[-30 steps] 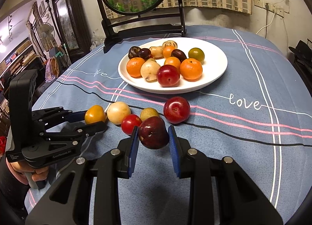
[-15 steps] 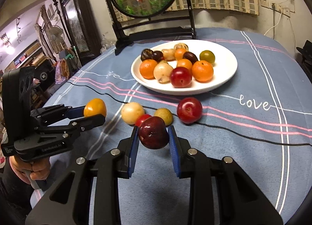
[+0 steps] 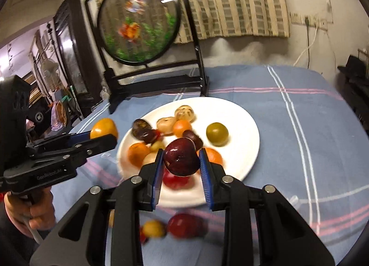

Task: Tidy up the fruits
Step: 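Carry the dark red plum and orange onto the white plate and open both tools, then withdraw both open tools from the plate back toward the remaining fruits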

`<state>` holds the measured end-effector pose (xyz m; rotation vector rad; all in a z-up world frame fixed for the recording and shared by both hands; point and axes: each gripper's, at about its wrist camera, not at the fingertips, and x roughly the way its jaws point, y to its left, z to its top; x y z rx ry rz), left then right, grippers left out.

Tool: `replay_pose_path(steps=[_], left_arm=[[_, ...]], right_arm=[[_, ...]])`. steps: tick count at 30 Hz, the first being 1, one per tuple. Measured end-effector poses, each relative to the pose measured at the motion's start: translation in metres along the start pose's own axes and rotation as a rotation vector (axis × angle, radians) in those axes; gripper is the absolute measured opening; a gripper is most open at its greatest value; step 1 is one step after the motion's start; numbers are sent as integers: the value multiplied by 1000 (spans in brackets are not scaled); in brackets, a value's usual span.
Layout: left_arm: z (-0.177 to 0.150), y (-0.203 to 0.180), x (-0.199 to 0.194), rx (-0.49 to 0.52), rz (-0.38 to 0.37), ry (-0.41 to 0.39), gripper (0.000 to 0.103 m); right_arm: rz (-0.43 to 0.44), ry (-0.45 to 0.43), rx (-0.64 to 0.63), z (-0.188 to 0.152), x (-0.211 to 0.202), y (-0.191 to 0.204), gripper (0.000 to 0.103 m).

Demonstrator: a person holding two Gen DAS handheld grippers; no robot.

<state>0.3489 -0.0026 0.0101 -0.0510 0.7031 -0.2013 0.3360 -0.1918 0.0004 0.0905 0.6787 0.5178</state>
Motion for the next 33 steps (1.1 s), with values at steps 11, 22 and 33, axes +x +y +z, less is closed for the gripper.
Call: replay_pose_path(steps=[11,22,33], left_arm=[[17,4,48,2,35,36,71],[-14,-4,-55,54,129,-93,96],[-107,4,-86,-62,84,-37,99]], right_arm=[[9,65,-52,1,41,-11,40],[16,8,-25,-11,-19,1,61],[-21,59,24,-68,-38,9,61]])
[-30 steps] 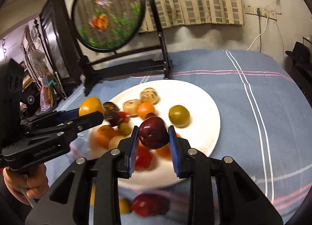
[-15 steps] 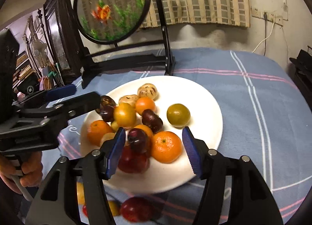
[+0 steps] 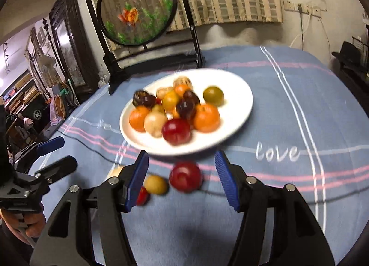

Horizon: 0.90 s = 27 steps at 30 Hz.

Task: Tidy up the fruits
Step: 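Withdraw both open tools from the plate back toward the remaining fruits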

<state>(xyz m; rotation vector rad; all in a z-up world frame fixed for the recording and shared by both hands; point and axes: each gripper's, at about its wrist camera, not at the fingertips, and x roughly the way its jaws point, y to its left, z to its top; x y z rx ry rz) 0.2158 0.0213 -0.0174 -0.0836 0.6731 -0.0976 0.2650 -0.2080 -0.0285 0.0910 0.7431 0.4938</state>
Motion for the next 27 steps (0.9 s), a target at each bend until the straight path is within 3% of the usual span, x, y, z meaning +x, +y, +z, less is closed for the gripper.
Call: replay_pose_path(steps=[6,18,27], left_arm=[[-3,6,8,-63,-7,48,99],[-2,15,4,-120,-3,57,99],[-2,12,-1,-91,23,29,99]], right_arm=[[-45,13,-13,-4,7,-1,61],[-52,41,2,-9,24,-4,61],[-69,63,5,-9,30,-3,61]])
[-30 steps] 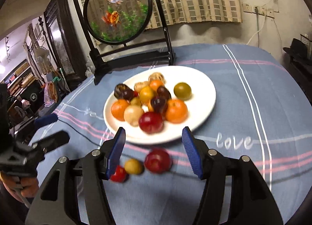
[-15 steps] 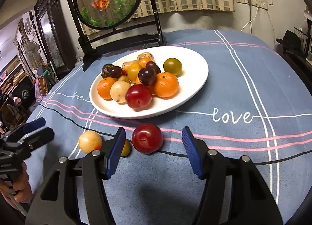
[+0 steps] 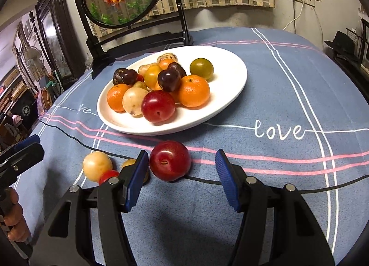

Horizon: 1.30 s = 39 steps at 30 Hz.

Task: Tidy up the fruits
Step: 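Withdraw both open tools from the plate back toward the remaining fruits, then grasp a red plum with the right tool while the left tool grasps a pale yellow round fruit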

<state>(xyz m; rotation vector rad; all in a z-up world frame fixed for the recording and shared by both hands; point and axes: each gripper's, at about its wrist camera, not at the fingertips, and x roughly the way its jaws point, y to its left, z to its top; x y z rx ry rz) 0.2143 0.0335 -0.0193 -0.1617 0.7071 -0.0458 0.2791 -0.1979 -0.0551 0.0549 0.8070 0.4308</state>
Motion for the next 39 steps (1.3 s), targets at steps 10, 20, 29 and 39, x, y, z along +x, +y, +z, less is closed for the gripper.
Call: replay_pose_path(steps=[10,20,29,39], left_arm=[[1,8,0,-27,15,1,99],[0,13,6,-53,22,16,99],[-1,-3,35,-20,-64,92,86],[2,-10,62,-112,-158,167,55]], right_arm=[[-7,25,-11,1,7,7,54],[17,-2,18,4,-2,4,40],[37,-84,55,11,-36,-5,40],[35,-92,70,13,-42,-9,40]])
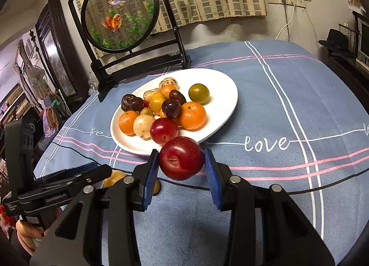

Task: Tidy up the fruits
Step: 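Grasp a red plum with the right tool while the left tool grasps a pale yellow round fruit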

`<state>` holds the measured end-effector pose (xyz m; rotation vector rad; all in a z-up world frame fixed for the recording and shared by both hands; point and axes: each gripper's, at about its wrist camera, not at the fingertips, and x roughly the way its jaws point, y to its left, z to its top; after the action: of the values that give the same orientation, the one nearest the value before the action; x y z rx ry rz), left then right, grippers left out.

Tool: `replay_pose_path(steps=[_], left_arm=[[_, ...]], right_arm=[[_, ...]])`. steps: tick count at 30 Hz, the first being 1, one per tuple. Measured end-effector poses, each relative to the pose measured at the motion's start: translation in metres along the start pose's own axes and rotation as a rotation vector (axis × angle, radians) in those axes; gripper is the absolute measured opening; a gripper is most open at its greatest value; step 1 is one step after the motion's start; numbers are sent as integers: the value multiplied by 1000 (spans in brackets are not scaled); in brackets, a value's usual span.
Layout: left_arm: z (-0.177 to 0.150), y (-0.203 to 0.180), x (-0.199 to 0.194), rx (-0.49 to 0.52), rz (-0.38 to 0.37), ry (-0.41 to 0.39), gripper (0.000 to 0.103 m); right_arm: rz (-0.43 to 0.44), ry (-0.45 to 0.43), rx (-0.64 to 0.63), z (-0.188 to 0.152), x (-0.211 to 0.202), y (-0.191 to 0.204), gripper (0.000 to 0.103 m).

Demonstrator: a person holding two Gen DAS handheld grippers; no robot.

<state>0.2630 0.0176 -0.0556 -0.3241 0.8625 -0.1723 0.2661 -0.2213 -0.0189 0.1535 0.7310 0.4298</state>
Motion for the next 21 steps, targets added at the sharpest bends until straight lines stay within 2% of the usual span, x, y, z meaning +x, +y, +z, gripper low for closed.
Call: replay_pose_path(steps=[1,6,11,13,17,21], left_arm=[[-1,-3,4,2,-8,15,51],[-7,-13,14,37,0,51,50],[-11,-7,14,-2,-20,66,48],[-13,-10,13,10,-32,69,39],[-20,-23,9,80,14,44,38],[-22,-24,8,80,15,41,38]], right_arm=[[-1,1,1,0,0,0,40],[2,3,10,0,-1,-2,40],[7,3,10,0,-3,-1,40],[8,6,10,0,-2,-1,40],[5,11,14,0,-1,-2,40],[3,14,16,0,-1,-2,40]])
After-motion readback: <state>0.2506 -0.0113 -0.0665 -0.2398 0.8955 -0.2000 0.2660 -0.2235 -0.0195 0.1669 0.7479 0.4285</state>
